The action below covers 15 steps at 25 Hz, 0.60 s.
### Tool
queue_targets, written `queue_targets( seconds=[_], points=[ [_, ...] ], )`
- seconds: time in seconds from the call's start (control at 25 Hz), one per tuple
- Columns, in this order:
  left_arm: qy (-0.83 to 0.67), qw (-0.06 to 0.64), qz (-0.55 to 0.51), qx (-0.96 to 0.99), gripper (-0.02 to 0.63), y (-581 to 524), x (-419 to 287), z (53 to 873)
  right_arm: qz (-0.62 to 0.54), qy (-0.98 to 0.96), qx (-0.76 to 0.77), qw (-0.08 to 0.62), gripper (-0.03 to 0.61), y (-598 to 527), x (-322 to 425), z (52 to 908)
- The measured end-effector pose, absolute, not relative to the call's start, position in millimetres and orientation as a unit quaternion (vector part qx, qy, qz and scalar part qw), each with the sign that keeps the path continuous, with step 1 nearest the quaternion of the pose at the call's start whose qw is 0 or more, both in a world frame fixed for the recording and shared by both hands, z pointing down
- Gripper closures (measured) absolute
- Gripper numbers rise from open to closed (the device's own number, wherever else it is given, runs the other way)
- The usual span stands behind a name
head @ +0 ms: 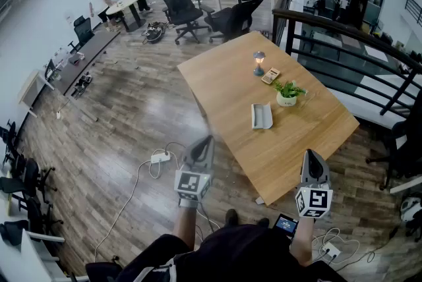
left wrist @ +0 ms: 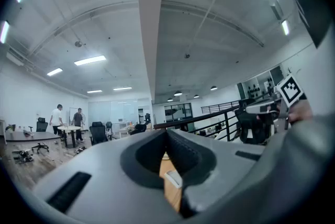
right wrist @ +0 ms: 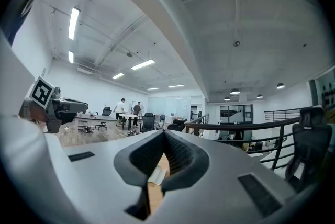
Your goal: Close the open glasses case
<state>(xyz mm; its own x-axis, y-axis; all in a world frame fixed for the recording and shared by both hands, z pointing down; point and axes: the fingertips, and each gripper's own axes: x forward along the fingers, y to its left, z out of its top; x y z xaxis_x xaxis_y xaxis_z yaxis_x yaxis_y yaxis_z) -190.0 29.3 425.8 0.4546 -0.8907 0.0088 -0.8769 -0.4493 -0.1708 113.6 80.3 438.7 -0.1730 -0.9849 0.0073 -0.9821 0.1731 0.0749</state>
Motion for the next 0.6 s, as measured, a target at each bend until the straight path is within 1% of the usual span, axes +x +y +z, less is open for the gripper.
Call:
queue_targets(
  seconds=[0.44,0.6],
  points=[
    [0.516,0.071,-0.048,-0.852,0.614,24.6,-188.7,420.7,-0.025,-0.767,0.641,0.031,0.565,72.1,111.3,431.2],
    [0.519,0.067,-0.052,-0.85,0.614,27.3,-188.0,423.6,-0.017,-0.778,0.628,0.012,0.565,73.9,111.1,429.3]
  ],
)
